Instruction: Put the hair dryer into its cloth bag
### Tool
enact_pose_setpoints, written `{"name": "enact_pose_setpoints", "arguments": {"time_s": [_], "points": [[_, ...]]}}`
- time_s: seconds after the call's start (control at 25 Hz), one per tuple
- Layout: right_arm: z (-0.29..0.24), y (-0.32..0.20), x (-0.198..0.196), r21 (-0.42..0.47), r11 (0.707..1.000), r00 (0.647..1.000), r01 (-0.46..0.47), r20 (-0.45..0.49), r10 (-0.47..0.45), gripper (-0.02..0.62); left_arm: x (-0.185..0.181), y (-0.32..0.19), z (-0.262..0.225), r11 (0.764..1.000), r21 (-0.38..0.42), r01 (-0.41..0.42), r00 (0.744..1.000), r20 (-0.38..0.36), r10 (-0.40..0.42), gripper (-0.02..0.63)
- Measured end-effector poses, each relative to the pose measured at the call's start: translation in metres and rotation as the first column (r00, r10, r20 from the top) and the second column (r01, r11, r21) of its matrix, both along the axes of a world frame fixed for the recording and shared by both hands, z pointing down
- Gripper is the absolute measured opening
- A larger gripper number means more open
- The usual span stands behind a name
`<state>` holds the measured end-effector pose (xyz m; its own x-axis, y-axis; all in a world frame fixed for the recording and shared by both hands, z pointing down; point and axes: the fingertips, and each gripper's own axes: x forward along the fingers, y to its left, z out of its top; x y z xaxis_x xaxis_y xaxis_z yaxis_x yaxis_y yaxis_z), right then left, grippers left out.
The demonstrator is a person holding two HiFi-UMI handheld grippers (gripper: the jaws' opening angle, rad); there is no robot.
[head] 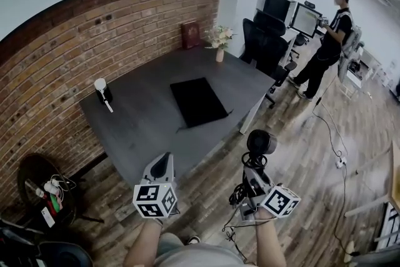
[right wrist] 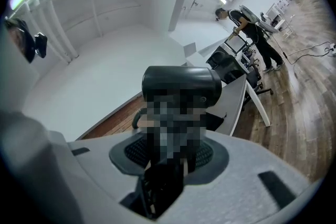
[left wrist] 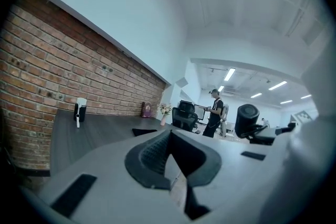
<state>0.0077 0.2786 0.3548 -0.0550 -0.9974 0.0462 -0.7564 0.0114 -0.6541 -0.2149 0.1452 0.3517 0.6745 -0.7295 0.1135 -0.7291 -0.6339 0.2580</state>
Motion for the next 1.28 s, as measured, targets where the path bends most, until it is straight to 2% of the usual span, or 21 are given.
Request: {"name": "enact_pose_setpoints", "arguments": {"time_s": [0.32, 0.6, 1.0, 1.28], "points": [[0.011, -0.019, 0.024, 0.021, 1.000, 0.999, 0.004, 0.040, -0.005, 0.158, 0.016, -0.011, 0.010, 1.000, -0.004, 0.011, 0.999, 0.046, -0.011, 0.006], [0.026, -0.040, 0.046, 0.013, 1.000, 0.998, -0.017, 0.056, 0.016, 0.158, 0.044, -0.039, 0.012, 1.000, 0.013, -0.015, 0.999, 0.048, 0.014, 0.006], [0.030, -0.124, 0.102, -0.019, 1.000, 1.000, -0.003, 0.030, 0.004, 0.158, 0.123, -0.130, 0.025, 0.999, -0.024, -0.046, 0.999, 0.018, 0.046, 0.006], [0.038, -0.197, 0.160, -0.076, 0.997, 1.000, 0.007, -0.001, -0.007, 0.158, 0.170, -0.209, 0.025, 0.999, -0.039, -0.023, 1.000, 0.016, 0.024, 0.006]]}}
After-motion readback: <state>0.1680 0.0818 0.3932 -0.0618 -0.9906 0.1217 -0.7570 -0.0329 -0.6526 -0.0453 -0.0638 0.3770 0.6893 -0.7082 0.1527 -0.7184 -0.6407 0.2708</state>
